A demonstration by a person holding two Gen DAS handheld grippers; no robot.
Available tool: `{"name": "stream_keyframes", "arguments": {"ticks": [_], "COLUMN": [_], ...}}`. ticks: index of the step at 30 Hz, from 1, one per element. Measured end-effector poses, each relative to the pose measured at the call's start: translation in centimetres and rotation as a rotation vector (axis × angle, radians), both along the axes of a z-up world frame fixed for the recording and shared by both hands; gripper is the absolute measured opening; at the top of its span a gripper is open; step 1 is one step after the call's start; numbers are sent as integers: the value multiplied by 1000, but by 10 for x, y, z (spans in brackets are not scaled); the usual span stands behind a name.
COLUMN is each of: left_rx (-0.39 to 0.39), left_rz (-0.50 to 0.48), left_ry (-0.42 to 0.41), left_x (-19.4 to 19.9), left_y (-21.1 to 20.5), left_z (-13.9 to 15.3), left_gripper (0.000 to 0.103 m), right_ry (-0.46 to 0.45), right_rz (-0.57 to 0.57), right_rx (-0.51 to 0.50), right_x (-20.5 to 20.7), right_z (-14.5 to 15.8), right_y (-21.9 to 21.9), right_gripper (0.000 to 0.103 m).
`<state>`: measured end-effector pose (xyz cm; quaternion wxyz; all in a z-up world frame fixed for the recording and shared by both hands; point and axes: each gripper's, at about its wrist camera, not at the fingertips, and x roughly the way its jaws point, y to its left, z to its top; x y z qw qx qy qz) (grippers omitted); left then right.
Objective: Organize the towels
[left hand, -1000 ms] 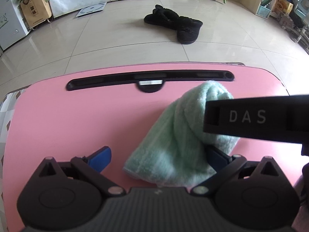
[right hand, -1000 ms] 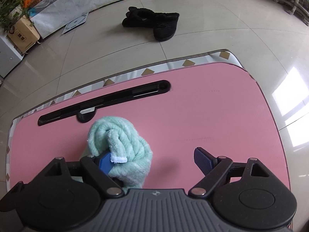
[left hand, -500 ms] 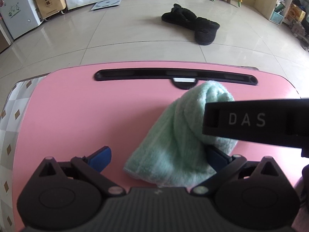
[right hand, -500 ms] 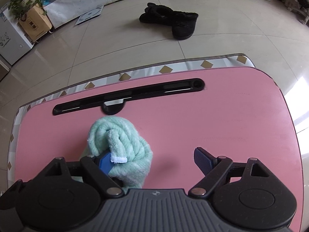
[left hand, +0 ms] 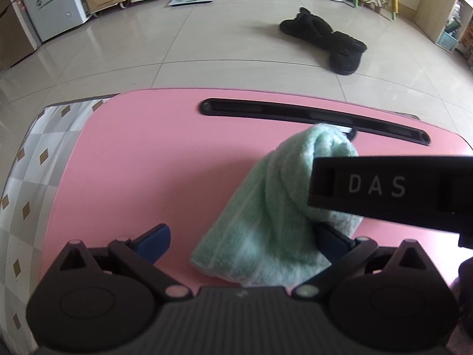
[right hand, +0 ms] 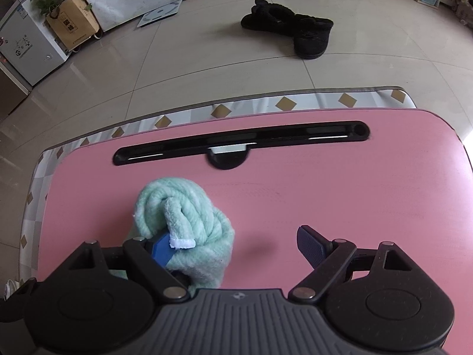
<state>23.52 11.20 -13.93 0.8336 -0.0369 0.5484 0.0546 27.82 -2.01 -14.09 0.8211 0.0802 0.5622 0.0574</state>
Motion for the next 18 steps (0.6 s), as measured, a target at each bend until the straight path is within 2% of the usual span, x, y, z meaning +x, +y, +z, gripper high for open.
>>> {"name": "stream_keyframes", "arguments": {"ticks": [18], "left_rx": [13], "left_rz": [109], "left_ry": [2], "left_x": [-7], "left_y": [60], "left_z": [1], "left_gripper": [103], "right_ry": [1], "right_rz": [74], "right_rx": [60], "right_x": [4], "right_z": [-5], "right_y": [60], "right_gripper": [86]}}
